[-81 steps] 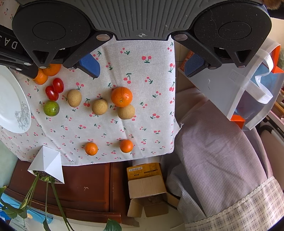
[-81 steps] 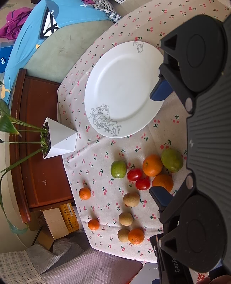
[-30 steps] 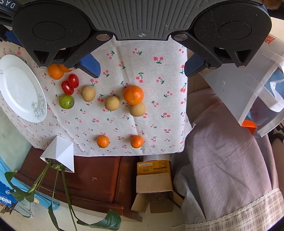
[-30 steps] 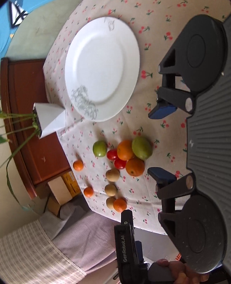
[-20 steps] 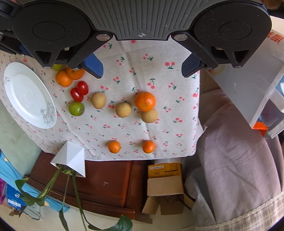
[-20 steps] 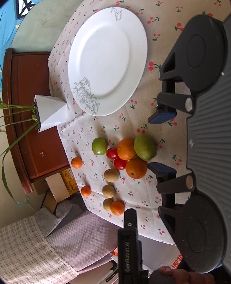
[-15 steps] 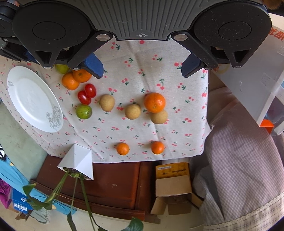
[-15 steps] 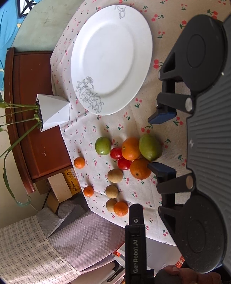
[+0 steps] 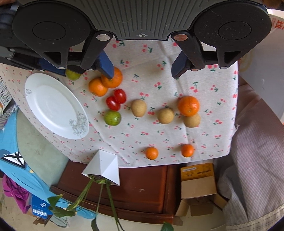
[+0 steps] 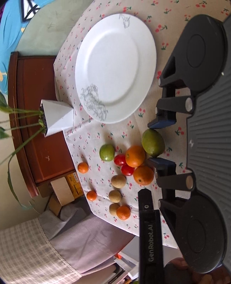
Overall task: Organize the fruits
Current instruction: 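Grasp the green lime with the right tool while the left tool grasps a tangerine, then carry the lime with the right tool onto the white plate while the left tool releases the tangerine there, then grasp an orange with the right tool while the left tool grasps the large orange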
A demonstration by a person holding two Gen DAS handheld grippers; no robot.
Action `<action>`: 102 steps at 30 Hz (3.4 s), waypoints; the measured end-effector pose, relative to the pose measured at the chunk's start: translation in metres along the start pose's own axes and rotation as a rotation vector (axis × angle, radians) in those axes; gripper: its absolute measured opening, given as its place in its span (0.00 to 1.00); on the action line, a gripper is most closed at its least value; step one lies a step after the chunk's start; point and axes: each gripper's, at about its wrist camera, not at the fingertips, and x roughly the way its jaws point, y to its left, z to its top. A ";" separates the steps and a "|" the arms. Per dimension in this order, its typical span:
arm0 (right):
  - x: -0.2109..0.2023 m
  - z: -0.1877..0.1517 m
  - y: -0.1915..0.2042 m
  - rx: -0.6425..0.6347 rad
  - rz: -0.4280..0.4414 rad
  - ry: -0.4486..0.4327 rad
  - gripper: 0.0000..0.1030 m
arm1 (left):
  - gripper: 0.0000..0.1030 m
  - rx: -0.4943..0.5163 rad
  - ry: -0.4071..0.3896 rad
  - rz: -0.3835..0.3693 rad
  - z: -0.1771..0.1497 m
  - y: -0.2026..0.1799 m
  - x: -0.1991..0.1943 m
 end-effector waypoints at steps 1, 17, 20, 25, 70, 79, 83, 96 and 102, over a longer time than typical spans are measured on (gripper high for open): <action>-0.002 0.001 -0.004 0.013 -0.008 -0.006 0.34 | 0.65 0.005 0.002 -0.008 -0.001 -0.002 0.001; -0.011 0.010 -0.026 0.126 -0.050 -0.039 0.34 | 0.35 0.067 -0.030 -0.084 -0.009 -0.028 0.022; -0.010 0.011 -0.027 0.135 -0.052 -0.036 0.34 | 0.30 0.085 -0.036 -0.091 -0.010 -0.031 0.023; -0.009 0.012 -0.028 0.143 -0.050 -0.034 0.34 | 0.27 0.106 -0.048 -0.083 -0.011 -0.034 0.023; -0.032 0.024 -0.092 0.414 -0.193 -0.120 0.36 | 0.34 0.085 -0.124 -0.175 0.022 -0.099 0.029; -0.031 0.026 -0.076 0.369 -0.145 -0.115 0.36 | 0.41 0.041 -0.119 -0.090 0.023 -0.061 0.010; -0.029 0.027 -0.067 0.350 -0.119 -0.109 0.36 | 0.43 0.007 -0.123 -0.055 0.024 -0.037 0.000; -0.005 0.016 -0.019 0.214 0.004 -0.034 0.38 | 0.43 -0.095 -0.095 0.102 0.015 0.035 -0.016; 0.008 0.010 -0.003 0.179 0.027 0.002 0.47 | 0.43 -0.115 -0.092 0.127 0.010 0.050 -0.009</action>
